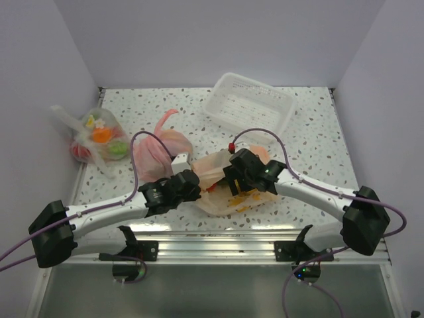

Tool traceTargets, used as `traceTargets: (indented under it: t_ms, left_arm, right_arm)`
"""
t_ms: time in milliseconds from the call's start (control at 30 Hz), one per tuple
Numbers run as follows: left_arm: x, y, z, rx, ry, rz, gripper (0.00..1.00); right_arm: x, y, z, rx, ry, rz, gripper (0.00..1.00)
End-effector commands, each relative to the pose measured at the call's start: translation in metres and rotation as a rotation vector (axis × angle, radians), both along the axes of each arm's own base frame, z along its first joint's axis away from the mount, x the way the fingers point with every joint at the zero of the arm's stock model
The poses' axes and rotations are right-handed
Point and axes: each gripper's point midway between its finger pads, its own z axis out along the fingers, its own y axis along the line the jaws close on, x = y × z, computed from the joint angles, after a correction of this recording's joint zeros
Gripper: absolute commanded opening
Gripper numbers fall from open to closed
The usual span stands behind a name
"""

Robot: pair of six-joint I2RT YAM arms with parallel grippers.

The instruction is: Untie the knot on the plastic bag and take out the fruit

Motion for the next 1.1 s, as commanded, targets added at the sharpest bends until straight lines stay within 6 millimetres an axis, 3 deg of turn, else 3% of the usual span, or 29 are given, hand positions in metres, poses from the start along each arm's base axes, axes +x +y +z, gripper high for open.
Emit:
traceTargets:
  t_ms: [0,133,400,567,800,967,1067]
  left_arm:
    - [0.008,-0.008,0.025,-0.057,-0.053,0.019,0.05]
    - [0.008,-0.008,0.024,-0.056,-0.051,0.016,0.06]
    - [0.007,-0.009,0.022,-0.054,-0.047,0.006,0.06]
    - [0.007,-0.009,0.019,-0.047,-0.043,0.006,0.06]
    - [0.006,-0.007,0.016,-0.038,-0.039,0.006,0.06]
    - [0.006,-0.009,0.017,-0.043,-0.038,0.004,0.06]
    - [0.006,-0.010,0.018,-0.042,-0.038,-0.001,0.07]
  right_arm:
    - [0.024,-0.009,-0.003,0.007,-0.076,-0.068,0.86]
    - [0.035,-0.019,-0.011,0.017,-0.077,-0.111,0.91]
    - [0.041,-0.015,-0.029,0.025,-0.045,-0.104,0.99]
    - [0.041,-0.032,-0.044,-0.036,-0.043,-0.179,0.97]
    - [0.038,-0.063,-0.038,-0.063,-0.091,-0.282,0.88]
    - [0.035,-0.067,-0.036,-0.047,-0.088,-0.297,0.88]
    - [0.032,-0.063,-0.045,-0.049,-0.048,-0.288,0.89]
